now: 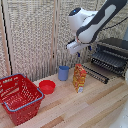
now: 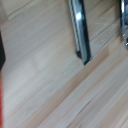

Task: Extend the gripper towards the oven tray handle. Grasp the handle and carefully pull the tray out of the oven. Move the gripper above the red bowl. Grab the red bowl gently. Lift the bowl and place it onto the oven tray.

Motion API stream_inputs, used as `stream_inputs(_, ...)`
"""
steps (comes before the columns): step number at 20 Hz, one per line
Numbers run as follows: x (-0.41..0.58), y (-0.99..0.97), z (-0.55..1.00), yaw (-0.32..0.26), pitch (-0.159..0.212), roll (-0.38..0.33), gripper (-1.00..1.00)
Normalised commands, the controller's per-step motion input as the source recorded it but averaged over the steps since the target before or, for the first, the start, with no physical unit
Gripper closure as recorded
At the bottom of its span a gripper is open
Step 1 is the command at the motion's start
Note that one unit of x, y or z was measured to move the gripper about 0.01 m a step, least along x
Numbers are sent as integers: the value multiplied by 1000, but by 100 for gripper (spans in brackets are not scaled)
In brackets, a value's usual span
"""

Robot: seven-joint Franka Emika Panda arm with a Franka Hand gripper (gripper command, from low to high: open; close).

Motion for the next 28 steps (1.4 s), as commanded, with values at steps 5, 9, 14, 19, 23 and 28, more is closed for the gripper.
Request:
stream_inputs(5, 134, 445, 245, -147, -10, 254, -100)
stream_inputs(9, 178, 451, 168, -139, 0, 260, -100)
stream_inputs(14, 163, 505, 75, -131, 0, 237, -100)
stream_inputs(19, 131, 568, -5, -130, 0, 198, -100)
stream_inputs(23, 74, 522, -181, -129, 15, 157, -100)
stream_inputs(28, 34, 398, -279, -121, 38, 151, -100)
